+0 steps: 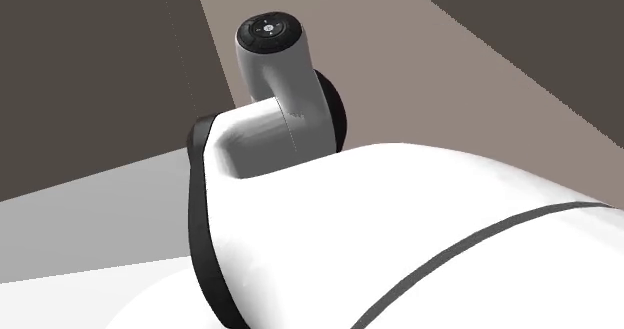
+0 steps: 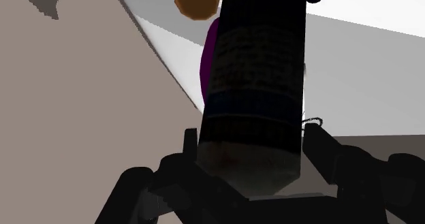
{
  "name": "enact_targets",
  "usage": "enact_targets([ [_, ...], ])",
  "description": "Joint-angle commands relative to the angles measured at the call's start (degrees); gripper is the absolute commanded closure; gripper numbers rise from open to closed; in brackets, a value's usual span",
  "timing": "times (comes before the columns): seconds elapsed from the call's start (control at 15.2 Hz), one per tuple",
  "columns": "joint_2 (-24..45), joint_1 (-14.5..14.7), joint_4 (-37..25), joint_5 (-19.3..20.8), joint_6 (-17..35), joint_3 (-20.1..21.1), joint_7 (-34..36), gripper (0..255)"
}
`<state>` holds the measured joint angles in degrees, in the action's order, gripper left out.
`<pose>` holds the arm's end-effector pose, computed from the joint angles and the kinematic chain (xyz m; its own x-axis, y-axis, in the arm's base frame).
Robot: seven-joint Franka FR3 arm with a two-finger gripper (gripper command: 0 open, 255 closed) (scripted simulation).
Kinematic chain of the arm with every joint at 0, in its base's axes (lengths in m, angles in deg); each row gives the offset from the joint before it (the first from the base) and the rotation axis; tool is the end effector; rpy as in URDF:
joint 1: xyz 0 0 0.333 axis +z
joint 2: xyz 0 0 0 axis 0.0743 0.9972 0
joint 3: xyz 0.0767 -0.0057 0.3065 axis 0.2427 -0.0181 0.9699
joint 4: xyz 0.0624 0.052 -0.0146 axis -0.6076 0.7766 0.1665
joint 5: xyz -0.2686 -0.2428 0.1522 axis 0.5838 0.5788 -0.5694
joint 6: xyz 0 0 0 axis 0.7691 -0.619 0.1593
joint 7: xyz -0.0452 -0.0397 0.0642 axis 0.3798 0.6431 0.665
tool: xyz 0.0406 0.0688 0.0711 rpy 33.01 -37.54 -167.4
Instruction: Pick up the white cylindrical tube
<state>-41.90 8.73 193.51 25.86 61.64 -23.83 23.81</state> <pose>0.4114 0.2118 0.6187 0.6953 0.4050 0.5938 0.3627 -0.9109 0.1967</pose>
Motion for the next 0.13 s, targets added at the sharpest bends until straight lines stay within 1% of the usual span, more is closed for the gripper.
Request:
enact_targets([
  [0.0,-0.1,0.1,-0.9,-0.1,-0.9,-0.2,-0.2,255],
  [0.07,-0.1,0.1,-0.9,-0.1,-0.9,-0.2,-0.2,255],
])
